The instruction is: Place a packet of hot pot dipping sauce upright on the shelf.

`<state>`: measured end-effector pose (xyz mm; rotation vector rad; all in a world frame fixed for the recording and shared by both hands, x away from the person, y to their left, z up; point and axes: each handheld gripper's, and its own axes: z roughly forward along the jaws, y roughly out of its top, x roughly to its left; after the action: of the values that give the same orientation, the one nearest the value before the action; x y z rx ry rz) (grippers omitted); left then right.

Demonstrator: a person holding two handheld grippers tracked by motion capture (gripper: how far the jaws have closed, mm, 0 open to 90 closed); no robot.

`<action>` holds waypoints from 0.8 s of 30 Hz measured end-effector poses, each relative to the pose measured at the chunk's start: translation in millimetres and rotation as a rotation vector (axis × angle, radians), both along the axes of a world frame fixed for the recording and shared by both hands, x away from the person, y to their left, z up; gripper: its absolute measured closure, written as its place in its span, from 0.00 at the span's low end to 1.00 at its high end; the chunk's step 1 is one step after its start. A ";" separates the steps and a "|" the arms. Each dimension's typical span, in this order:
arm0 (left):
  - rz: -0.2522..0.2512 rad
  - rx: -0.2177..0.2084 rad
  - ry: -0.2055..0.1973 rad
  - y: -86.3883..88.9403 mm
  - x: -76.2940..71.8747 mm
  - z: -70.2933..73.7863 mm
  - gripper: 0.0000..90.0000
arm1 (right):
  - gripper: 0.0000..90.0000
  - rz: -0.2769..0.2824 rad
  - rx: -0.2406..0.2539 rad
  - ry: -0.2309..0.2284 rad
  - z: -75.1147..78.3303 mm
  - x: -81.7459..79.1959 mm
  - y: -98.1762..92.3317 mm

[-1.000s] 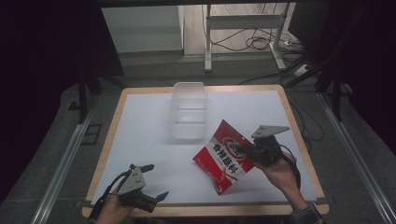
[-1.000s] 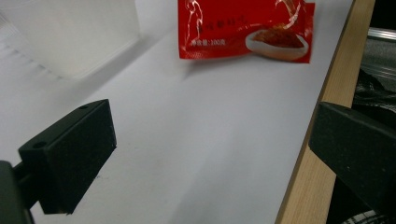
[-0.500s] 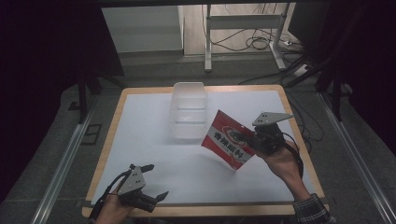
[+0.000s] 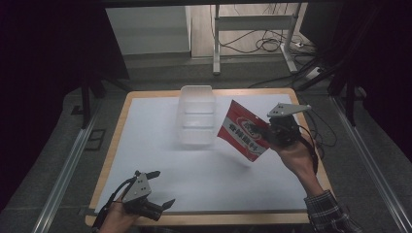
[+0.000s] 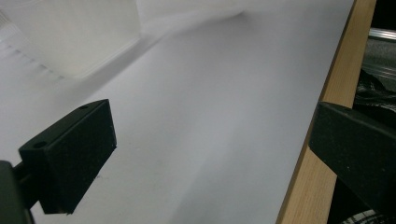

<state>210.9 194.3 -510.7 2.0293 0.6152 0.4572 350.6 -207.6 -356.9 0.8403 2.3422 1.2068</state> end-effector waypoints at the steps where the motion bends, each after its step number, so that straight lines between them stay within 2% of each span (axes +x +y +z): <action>1: 0.000 0.000 -0.001 0.0 0.0 0.0 0.01 | 0.98 -0.004 0.001 -0.002 0.9 1.5 0.2; 12: 0.001 0.000 -0.001 0.1 -0.1 0.0 0.01 | 0.98 -0.021 0.012 -0.010 9.8 22.9 4.5; 24: -0.001 0.000 -0.001 0.1 -0.2 0.0 0.01 | 0.98 -0.003 0.025 -0.010 13.9 43.1 15.2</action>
<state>210.6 194.3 -510.7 2.0295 0.6137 0.4580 393.6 -192.4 -343.0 0.8435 2.3223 1.2382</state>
